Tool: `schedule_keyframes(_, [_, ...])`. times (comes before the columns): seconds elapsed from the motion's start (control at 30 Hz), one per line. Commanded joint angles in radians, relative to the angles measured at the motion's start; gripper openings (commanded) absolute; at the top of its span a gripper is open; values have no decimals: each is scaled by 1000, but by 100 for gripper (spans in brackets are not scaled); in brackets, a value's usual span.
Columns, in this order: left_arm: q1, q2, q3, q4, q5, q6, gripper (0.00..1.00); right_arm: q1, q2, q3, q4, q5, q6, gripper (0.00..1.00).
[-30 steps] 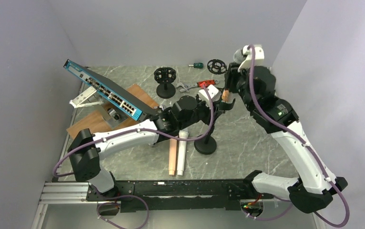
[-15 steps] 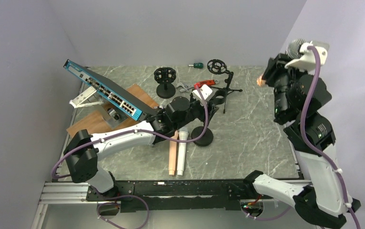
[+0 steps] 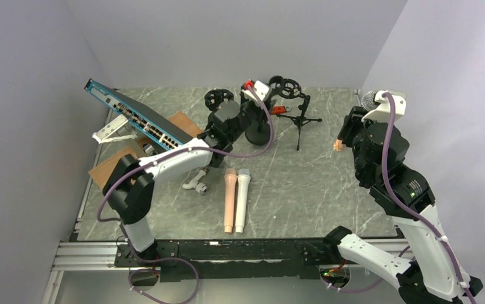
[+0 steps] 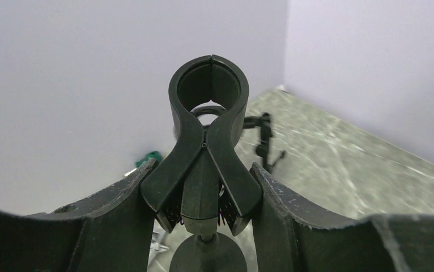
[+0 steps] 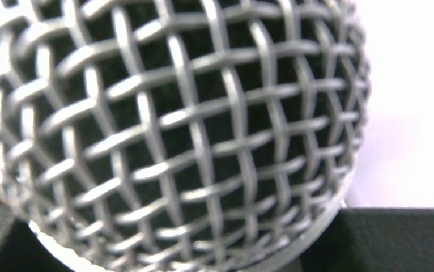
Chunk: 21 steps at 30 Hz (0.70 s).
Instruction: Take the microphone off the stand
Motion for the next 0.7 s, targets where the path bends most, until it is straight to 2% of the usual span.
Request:
schedule_keyframes(0.0, [87, 71, 124, 176, 53, -43, 0, 2, -50, -30, -52, -58, 66, 0])
schedule_keyframes(0.2, [129, 115, 104, 189, 64, -142, 0, 1, -72, -109, -33, -148, 120, 0])
schedule_keyframes(0.5, [133, 118, 44, 132, 29, -199, 0, 1, 4, -308, 87, -514, 307, 0])
schedule_keyframes(0.67, [133, 124, 2, 92, -15, -209, 0, 0, 12, -420, 119, -562, 364, 0])
